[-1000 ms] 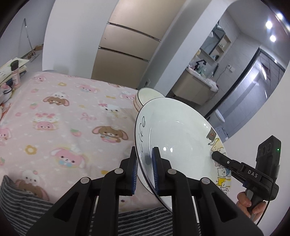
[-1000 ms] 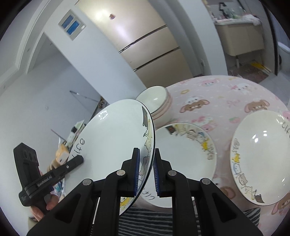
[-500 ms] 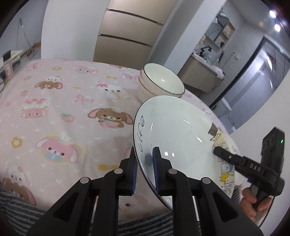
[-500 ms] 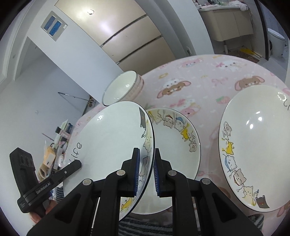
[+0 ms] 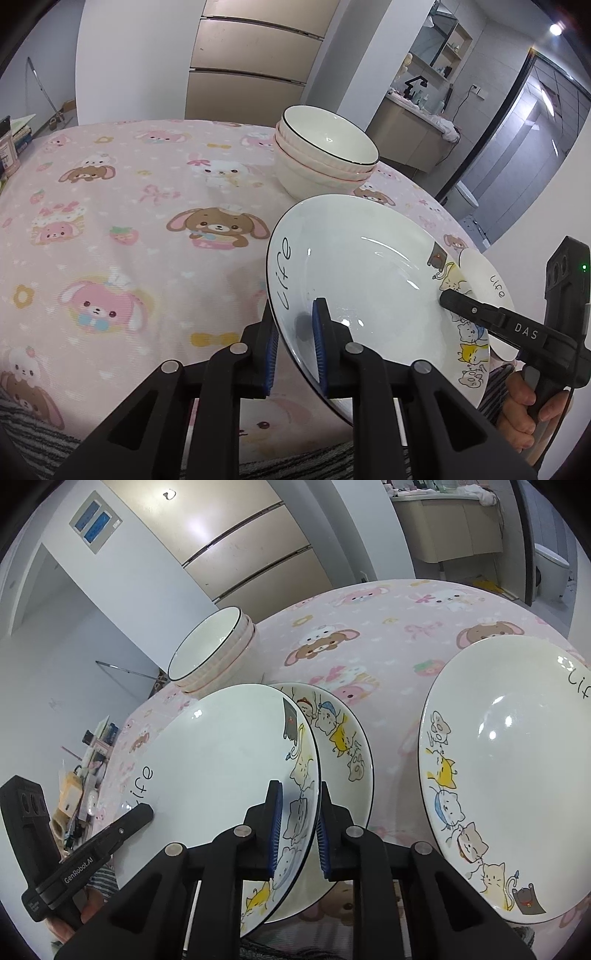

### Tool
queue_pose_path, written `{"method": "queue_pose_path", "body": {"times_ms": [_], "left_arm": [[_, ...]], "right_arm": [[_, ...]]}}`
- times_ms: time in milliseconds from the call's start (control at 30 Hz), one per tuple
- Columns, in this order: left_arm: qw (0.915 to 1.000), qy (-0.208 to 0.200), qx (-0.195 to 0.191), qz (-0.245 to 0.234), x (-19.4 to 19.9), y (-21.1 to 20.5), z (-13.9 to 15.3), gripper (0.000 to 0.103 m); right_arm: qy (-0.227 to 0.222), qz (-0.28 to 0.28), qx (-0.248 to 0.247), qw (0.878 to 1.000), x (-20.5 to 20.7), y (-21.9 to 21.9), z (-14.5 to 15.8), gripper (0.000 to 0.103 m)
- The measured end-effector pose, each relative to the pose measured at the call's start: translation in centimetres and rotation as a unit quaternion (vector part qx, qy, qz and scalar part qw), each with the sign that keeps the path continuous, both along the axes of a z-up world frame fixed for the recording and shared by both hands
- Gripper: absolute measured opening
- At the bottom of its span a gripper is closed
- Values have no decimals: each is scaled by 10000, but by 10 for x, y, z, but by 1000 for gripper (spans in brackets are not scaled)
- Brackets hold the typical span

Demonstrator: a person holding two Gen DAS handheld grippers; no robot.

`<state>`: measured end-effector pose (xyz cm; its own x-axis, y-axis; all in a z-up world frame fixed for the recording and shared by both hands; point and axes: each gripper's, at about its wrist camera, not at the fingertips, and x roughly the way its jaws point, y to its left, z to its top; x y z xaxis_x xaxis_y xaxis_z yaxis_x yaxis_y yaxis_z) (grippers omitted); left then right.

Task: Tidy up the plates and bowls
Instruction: 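Lower the held plate onto the other cat-print plate with both grippers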

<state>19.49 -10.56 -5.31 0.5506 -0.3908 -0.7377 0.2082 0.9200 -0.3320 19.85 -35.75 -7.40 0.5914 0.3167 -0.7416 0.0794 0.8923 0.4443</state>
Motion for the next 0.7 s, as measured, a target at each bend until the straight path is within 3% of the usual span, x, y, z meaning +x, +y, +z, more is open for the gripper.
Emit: {"method": "queue_pose_path", "body": {"times_ms": [700], "left_arm": [[9998,34,172,-92,1,-8,-10,17]], "right_arm": [[59,-125,-606,9981,0,10,-6,21]]}}
